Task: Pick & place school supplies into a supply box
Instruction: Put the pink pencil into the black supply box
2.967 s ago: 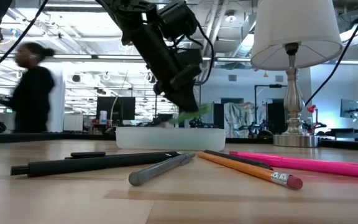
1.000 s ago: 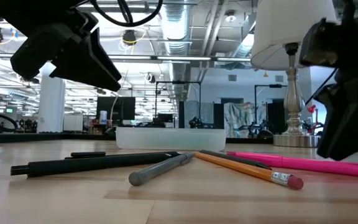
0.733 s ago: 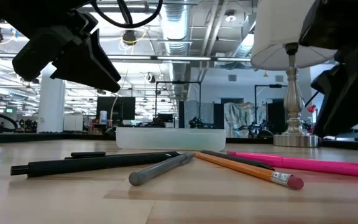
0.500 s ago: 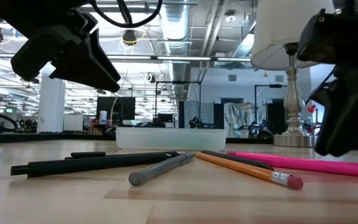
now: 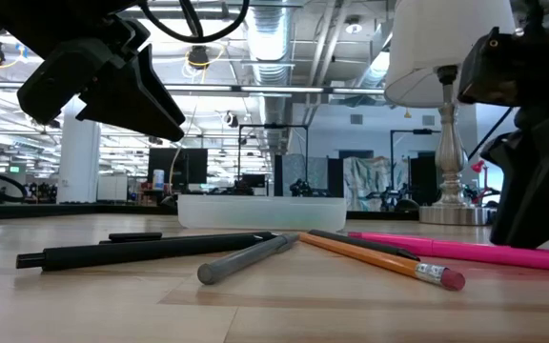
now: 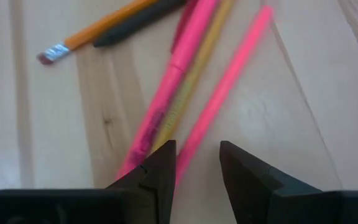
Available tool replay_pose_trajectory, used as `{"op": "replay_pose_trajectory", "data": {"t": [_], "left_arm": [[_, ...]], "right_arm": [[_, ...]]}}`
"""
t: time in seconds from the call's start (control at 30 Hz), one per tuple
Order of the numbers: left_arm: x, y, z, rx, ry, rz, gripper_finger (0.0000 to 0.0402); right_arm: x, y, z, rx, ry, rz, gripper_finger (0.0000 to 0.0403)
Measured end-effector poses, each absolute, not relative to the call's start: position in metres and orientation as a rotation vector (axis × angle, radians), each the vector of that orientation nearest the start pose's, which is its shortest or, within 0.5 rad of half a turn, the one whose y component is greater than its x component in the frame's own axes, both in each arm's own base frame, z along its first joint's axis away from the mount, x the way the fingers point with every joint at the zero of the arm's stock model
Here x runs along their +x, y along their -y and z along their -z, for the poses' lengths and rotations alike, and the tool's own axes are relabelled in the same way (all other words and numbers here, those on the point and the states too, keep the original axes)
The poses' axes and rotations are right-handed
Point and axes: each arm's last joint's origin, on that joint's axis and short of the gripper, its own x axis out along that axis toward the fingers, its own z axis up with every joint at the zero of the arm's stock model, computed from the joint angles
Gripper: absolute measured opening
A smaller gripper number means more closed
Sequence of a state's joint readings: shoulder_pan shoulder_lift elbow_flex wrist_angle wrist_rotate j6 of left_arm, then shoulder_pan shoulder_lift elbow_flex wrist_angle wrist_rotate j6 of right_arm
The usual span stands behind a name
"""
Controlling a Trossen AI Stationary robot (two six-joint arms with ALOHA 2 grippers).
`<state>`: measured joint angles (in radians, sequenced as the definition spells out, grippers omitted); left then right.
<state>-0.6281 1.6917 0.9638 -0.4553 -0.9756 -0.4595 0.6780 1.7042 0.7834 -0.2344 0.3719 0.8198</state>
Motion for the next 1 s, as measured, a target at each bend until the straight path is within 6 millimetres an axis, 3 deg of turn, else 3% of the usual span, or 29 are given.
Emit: {"op": "replay_pose_trajectory", "data": {"t": [0.53,1.0], "left_arm": [[0.262,0.161,-0.170,0.424,-0.717,-0.474,0.0192],[0.262,0.161,-0.169,0.420,-0.718,-0.476,0.0192]], "right_arm": [[0.227,-0.159,-0.117,0.193,-1.139,0.268,0.0115],[0.236,-0.143,-0.124,0.081,-1.297,0.188,0.0049]]}}
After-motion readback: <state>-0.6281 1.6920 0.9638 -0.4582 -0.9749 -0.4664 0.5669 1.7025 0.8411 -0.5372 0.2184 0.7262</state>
